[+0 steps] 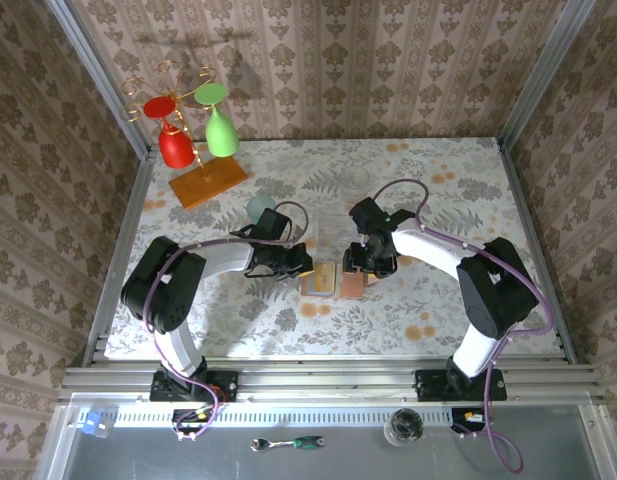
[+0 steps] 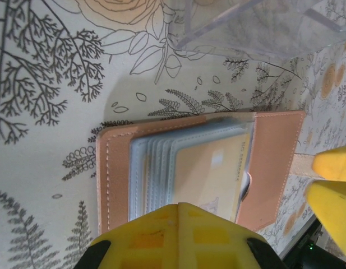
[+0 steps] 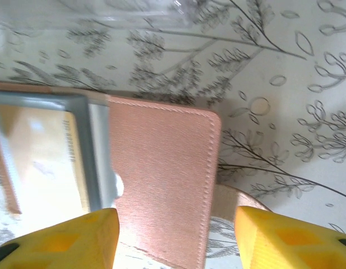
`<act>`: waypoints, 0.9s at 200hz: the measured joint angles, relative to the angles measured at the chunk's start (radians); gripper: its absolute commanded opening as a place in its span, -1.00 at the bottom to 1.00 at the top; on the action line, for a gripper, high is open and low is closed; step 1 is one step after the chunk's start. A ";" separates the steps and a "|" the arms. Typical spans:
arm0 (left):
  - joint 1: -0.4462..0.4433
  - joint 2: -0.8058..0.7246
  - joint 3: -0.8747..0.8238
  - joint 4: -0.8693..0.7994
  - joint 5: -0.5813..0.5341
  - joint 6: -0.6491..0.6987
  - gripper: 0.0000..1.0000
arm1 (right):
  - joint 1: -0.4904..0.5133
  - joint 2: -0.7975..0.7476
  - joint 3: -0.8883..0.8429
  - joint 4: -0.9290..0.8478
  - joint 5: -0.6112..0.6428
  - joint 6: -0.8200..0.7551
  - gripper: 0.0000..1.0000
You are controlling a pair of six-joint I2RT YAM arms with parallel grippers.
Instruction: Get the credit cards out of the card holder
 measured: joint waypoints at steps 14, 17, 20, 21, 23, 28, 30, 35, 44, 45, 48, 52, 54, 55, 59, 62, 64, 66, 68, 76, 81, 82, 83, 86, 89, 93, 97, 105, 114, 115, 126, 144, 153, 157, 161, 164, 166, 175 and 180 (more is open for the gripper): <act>0.000 0.019 0.003 0.010 0.008 0.000 -0.92 | 0.000 -0.008 0.000 0.028 -0.021 0.005 0.11; 0.000 0.022 0.003 0.013 0.011 0.000 -0.92 | 0.000 -0.008 0.000 0.034 -0.026 0.006 0.10; 0.000 0.024 0.003 0.016 0.015 0.000 -0.92 | 0.000 -0.008 0.000 0.040 -0.032 0.008 0.10; 0.000 0.024 0.003 0.016 0.016 0.000 -0.92 | 0.000 -0.008 0.000 0.043 -0.035 0.008 0.10; 0.000 0.025 0.003 0.017 0.017 0.000 -0.92 | 0.000 -0.008 0.000 0.046 -0.037 0.009 0.09; 0.000 0.025 0.003 0.018 0.018 0.000 -0.92 | 0.000 -0.008 0.000 0.058 -0.049 0.015 0.08; 0.000 0.025 0.003 0.018 0.019 0.001 -0.92 | 0.000 -0.008 -0.001 0.062 -0.053 0.015 0.08; 0.000 0.025 0.003 0.018 0.021 0.000 -0.93 | 0.000 -0.008 -0.004 0.078 -0.066 0.020 0.07; 0.000 0.025 0.003 0.018 0.021 0.000 -0.93 | 0.000 -0.009 -0.010 0.106 -0.092 0.027 0.06; 0.000 0.025 0.003 0.019 0.021 0.000 -0.93 | 0.000 -0.009 -0.010 0.109 -0.093 0.027 0.06; 0.000 0.025 0.003 0.019 0.021 0.000 -0.93 | 0.000 -0.009 -0.012 0.121 -0.103 0.031 0.05; 0.000 0.025 0.002 0.019 0.021 0.000 -0.93 | 0.000 -0.009 -0.015 0.132 -0.113 0.033 0.05; 0.000 0.025 0.002 0.021 0.021 0.000 -0.93 | 0.000 -0.009 -0.017 0.140 -0.119 0.035 0.04; 0.000 0.025 0.001 0.021 0.021 0.000 -0.93 | 0.000 -0.009 -0.019 0.146 -0.124 0.037 0.04; 0.000 0.025 0.000 0.022 0.021 0.000 -0.93 | 0.000 -0.009 -0.023 0.161 -0.135 0.042 0.03; 0.000 0.025 -0.002 0.024 0.021 0.000 -0.93 | 0.000 -0.009 -0.026 0.172 -0.144 0.044 0.03; 0.000 0.025 -0.003 0.025 0.022 0.000 -0.93 | 0.000 -0.010 -0.029 0.179 -0.150 0.046 0.03; 0.000 0.025 -0.004 0.027 0.022 0.000 -0.93 | 0.000 -0.010 -0.032 0.188 -0.156 0.049 0.02; 0.000 0.025 -0.005 0.029 0.022 0.000 -0.93 | 0.000 -0.010 -0.035 0.197 -0.163 0.050 0.02; 0.000 0.023 -0.009 0.034 0.022 0.000 -0.93 | 0.000 -0.010 -0.046 0.226 -0.183 0.057 0.00; 0.000 0.020 -0.012 0.037 0.022 0.000 -0.93 | 0.000 -0.009 -0.053 0.243 -0.196 0.060 -0.01; 0.000 0.020 -0.013 0.037 0.022 0.000 -0.93 | 0.000 -0.009 -0.055 0.247 -0.199 0.062 -0.01; 0.000 0.020 -0.013 0.037 0.022 0.000 -0.93 | 0.000 -0.009 -0.056 0.249 -0.200 0.063 -0.02; 0.000 0.018 -0.015 0.037 0.022 0.000 -0.93 | 0.000 -0.009 -0.059 0.256 -0.206 0.066 -0.02; 0.000 0.016 -0.016 0.037 0.022 0.000 -0.93 | 0.000 -0.009 -0.062 0.262 -0.212 0.069 -0.03; 0.000 0.013 -0.019 0.036 0.021 0.000 -0.93 | 0.000 -0.009 -0.066 0.271 -0.220 0.072 -0.03; 0.000 0.011 -0.022 0.035 0.020 0.000 -0.93 | 0.000 -0.009 -0.069 0.282 -0.227 0.076 -0.04; 0.000 0.005 -0.026 0.033 0.016 0.000 -0.92 | 0.000 -0.009 -0.076 0.301 -0.242 0.078 -0.05; 0.002 0.000 -0.028 0.028 0.013 0.000 -0.91 | 0.000 -0.009 -0.081 0.317 -0.251 0.080 -0.06; 0.002 0.000 -0.028 0.027 0.013 0.000 -0.90 | 0.000 -0.009 -0.081 0.318 -0.252 0.080 -0.06; 0.004 -0.004 -0.028 0.021 0.008 0.000 -0.87 | 0.000 -0.009 -0.086 0.335 -0.264 0.083 -0.08; 0.010 -0.007 -0.027 0.008 0.005 0.001 -0.83 | 0.000 -0.008 -0.091 0.357 -0.281 0.083 -0.11; 0.013 -0.008 -0.024 -0.003 0.000 0.002 -0.82 | 0.000 -0.005 -0.092 0.366 -0.292 0.083 -0.13; 0.014 -0.010 -0.022 -0.008 -0.002 0.002 -0.82 | 0.000 -0.005 -0.092 0.368 -0.295 0.083 -0.15; 0.014 -0.010 -0.020 -0.014 -0.003 0.003 -0.82 | 0.000 -0.003 -0.093 0.373 -0.299 0.083 -0.15; 0.014 -0.011 -0.019 -0.016 -0.003 0.003 -0.82 | 0.000 -0.003 -0.095 0.377 -0.301 0.083 -0.16; 0.014 -0.012 -0.018 -0.018 -0.004 0.003 -0.82 | 0.000 -0.003 -0.096 0.380 -0.303 0.083 -0.17; 0.012 -0.016 -0.014 -0.027 -0.006 0.003 -0.83 | 0.000 -0.003 -0.103 0.391 -0.309 0.083 -0.18; 0.008 -0.019 -0.013 -0.030 -0.006 0.003 -0.83 | 0.000 -0.003 -0.108 0.397 -0.314 0.083 -0.19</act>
